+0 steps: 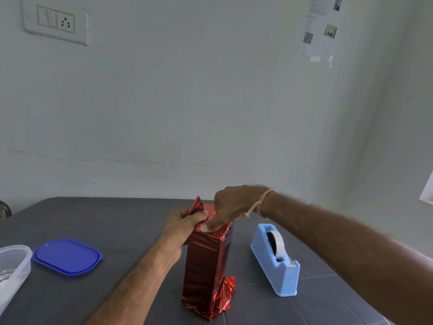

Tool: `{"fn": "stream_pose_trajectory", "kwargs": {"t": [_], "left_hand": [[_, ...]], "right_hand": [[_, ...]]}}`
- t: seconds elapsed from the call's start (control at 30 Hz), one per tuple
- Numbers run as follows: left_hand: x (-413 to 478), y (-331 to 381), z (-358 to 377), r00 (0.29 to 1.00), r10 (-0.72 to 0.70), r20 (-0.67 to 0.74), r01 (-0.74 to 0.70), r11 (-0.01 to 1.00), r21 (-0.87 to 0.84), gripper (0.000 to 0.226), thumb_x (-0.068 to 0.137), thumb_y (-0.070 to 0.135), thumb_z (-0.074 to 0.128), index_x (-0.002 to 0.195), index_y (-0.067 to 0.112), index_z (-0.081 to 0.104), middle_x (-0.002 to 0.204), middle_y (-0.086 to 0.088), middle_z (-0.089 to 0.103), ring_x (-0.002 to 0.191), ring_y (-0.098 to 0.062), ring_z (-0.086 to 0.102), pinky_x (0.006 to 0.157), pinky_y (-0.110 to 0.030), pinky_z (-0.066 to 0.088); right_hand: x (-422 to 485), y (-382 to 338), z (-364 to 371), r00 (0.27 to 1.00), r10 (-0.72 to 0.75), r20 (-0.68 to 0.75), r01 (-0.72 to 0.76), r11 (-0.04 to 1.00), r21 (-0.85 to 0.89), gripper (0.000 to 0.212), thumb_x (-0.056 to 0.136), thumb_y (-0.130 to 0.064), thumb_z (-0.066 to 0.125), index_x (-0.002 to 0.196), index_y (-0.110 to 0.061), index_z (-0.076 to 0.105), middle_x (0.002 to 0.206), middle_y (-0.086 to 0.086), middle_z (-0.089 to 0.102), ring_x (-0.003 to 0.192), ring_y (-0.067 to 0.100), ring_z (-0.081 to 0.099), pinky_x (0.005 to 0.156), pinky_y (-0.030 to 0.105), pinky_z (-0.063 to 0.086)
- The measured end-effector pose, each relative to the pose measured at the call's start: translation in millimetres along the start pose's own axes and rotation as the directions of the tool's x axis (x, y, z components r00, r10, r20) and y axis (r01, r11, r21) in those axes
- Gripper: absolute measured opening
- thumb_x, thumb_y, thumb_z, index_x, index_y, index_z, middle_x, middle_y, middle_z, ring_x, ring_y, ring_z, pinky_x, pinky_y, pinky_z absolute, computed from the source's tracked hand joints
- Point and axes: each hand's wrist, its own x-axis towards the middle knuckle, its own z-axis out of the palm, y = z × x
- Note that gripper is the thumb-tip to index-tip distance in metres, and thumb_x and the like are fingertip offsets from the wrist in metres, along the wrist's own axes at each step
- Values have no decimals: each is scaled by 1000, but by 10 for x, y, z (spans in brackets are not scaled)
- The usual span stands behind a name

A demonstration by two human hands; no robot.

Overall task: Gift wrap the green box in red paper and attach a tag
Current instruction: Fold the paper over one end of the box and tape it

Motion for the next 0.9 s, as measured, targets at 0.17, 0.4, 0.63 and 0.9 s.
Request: {"fn": "stream_pose_trajectory", "kwargs": {"t": [0.17,0.4,0.63,0.9], "left_hand": [[26,-15,12,1000,-5,-16,5,1000,-1,13,86,22,80,94,13,76,76,-4,77,61,-12,70,56,-24,52],[44,-28,28,1000,7,-29,-7,1000,19,12,86,22,80,89,12,76,73,-4,77,62,-14,70,59,-25,54],[81,-35,15,1000,-19,-19,19,1000,7,15,87,24,79,95,12,76,78,-7,78,67,-17,73,61,-28,56],[69,-17,15,1000,-13,-2,13,999,34,13,87,22,79,96,14,74,75,-4,77,64,-15,71,57,-25,54]], "right_hand": [[-511,-352,-179,997,-29,75,23,996,82,65,85,-69,67,88,-4,71,79,4,65,65,12,60,60,26,54],[-459,-177,-91,997,-79,2,77,968,241,44,95,-52,65,99,-9,74,90,8,72,75,11,65,67,28,60],[-421,-262,27,995,-12,-97,28,985,169,68,78,-81,61,80,-13,72,63,1,70,58,14,64,63,29,54],[-577,-163,2,994,-74,-76,97,921,378,51,82,-61,76,107,-19,64,86,-5,66,76,9,62,64,25,51]]}}
